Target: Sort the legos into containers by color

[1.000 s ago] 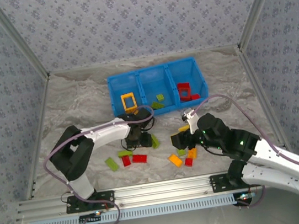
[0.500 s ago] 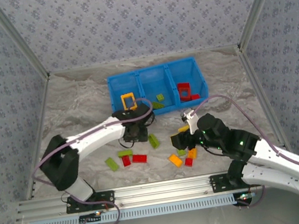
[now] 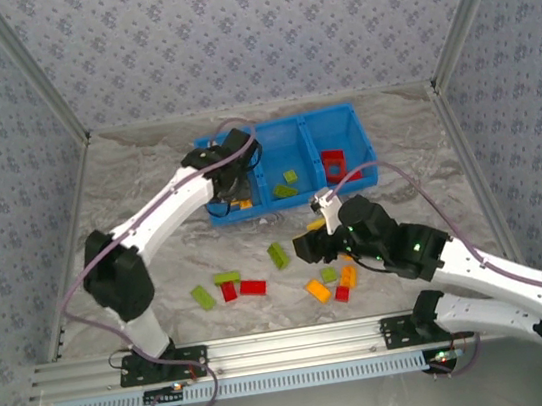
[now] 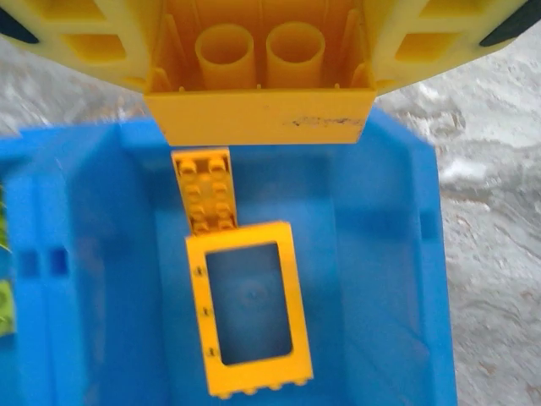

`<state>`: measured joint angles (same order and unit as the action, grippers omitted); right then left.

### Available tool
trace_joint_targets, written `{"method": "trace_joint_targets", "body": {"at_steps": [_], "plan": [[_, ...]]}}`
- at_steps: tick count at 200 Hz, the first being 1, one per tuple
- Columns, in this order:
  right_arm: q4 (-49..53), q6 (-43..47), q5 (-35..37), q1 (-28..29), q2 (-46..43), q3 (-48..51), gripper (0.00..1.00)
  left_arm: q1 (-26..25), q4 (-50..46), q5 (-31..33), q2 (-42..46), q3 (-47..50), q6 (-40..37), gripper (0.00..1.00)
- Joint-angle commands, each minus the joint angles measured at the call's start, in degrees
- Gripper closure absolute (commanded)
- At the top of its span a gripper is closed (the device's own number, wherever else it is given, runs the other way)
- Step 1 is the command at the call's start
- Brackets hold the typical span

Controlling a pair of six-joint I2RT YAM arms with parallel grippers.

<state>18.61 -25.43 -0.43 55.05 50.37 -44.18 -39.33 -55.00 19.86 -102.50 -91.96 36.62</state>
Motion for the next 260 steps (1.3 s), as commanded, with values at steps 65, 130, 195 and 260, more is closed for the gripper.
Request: {"method": "trace_joint_targets", "body": {"at_steps": [65,130,195,260], "plan": [[-4.29,0.82,-0.90,2.21,-0.01,-0.30,0.41,1.61,-7.41,8.88,-14.59,-7.11,5.55,0.65],[-5.61,1.26,-1.26,2.69,0.35,-0.14,0.41,1.67,-7.57,6.45,-18.70,-8.20,5.81,0.63],[-5.12,1.06,-0.56,2.69,0.65,0.02,0.41,0.57,-7.54,6.22,-18.62,-7.17,7.45,0.51],[-4.60,1.21,-0.36,2.78,0.94,-0.07,0.41,-0.57,-10.02,8.76,-13.79,-10.84,7.20,0.36]]}}
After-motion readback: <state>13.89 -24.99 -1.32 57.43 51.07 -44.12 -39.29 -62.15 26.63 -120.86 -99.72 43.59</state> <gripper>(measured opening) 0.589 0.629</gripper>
